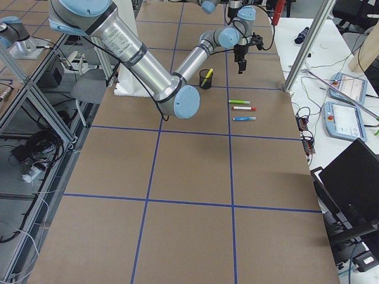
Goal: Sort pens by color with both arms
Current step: 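Lower the right gripper over the pen cup onto the yellow highlighter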
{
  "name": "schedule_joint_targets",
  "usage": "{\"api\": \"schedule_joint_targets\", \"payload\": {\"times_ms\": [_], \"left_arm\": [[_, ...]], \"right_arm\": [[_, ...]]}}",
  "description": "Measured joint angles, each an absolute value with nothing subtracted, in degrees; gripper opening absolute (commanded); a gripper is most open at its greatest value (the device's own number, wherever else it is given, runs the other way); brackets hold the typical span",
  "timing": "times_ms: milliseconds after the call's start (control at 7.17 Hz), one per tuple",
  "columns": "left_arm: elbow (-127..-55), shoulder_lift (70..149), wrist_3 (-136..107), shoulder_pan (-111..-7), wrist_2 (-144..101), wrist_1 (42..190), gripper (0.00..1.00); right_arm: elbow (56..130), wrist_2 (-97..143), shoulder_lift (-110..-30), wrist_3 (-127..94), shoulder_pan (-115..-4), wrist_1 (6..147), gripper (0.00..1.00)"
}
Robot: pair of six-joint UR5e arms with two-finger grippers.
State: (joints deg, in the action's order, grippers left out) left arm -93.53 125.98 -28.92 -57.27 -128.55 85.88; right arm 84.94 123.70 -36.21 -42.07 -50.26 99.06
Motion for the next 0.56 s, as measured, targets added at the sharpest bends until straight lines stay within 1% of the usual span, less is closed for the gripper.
{"api": "schedule_joint_targets", "payload": {"times_ms": [279, 558], "left_arm": [[-93.83, 124.56, -27.76, -58.72, -130.63, 85.87, 0.99], [-94.95, 123.20, -27.69, -58.92, -130.98, 85.93, 0.99]], "right_arm": [[78.95, 121.97, -28.82, -41.94, -47.19, 103.78, 0.99], [74.90, 119.76, -24.84, -42.02, -44.60, 105.54, 0.99]]}}
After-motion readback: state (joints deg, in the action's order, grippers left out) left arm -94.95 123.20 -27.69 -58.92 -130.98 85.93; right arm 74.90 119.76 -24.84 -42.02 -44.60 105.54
